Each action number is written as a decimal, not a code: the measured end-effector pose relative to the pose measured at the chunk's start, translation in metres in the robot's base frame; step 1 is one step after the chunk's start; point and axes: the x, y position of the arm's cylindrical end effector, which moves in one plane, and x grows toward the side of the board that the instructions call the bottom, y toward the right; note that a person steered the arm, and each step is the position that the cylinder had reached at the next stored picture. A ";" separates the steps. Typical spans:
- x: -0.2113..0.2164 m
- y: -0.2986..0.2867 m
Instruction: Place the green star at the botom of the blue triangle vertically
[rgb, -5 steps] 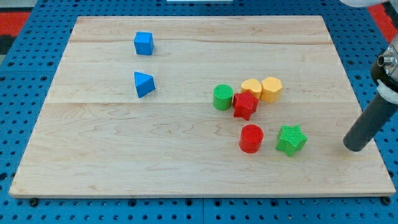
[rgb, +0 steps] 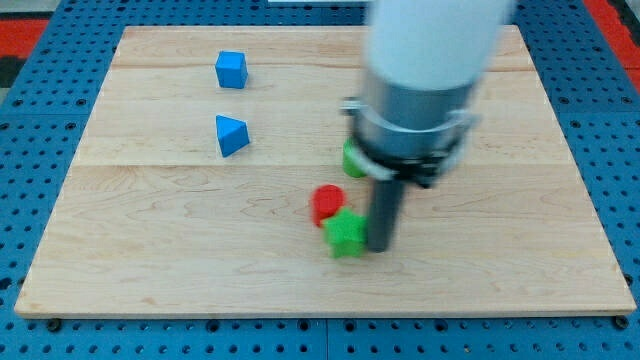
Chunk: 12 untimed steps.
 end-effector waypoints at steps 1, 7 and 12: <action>0.035 -0.015; -0.031 -0.044; -0.059 -0.052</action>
